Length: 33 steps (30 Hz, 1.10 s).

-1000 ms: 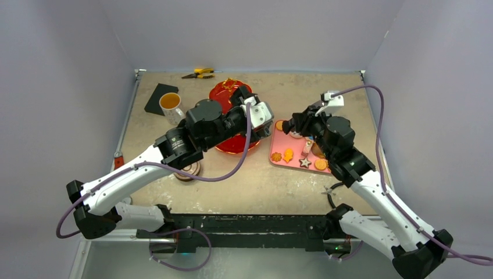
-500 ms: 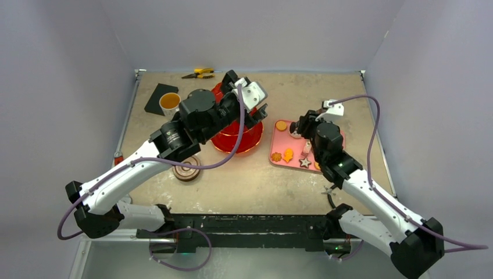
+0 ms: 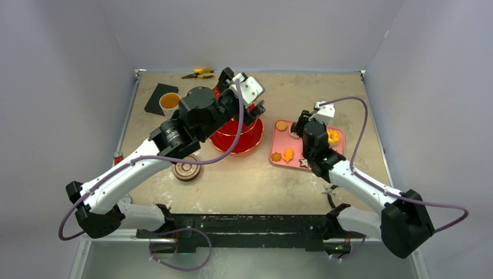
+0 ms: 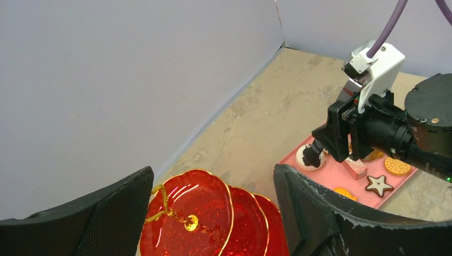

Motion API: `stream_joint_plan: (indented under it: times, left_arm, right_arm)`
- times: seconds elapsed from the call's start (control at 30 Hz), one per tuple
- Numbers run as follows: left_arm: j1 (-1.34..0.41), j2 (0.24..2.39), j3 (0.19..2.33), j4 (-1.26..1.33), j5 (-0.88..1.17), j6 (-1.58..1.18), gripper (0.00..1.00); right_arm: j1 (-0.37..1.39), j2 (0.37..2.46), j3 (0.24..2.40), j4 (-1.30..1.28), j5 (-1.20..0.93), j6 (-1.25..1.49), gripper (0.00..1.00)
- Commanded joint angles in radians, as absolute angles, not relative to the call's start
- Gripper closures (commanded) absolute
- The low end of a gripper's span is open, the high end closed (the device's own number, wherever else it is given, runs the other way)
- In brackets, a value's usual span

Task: Serve the afternoon tea
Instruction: Pick up the desert from the tray.

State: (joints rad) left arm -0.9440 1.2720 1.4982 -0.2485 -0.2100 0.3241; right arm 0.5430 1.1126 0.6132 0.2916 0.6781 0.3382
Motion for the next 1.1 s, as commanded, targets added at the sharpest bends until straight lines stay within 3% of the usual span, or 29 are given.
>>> stream_joint_plan:
  times: [0.0,0.47,1.07]
  left_arm:
    - [-0.932,1.254,1.538,-0.230,-0.219,0.303,0.18]
    - [-0.925,1.244,1.543,-0.231,-0.207,0.304,0.18]
    - [-0.922,1.240,1.551,-0.230,-0.202,0.308,0.18]
  right_arm:
    - [0.542,1.173,0.618,0.439,0.764,0.310,0.48]
    - [0.521,1.318,0.633,0.604,0.775,0.262,0.45]
    - [0.511,1.434,0.651,0.604,0.745,0.286,0.43]
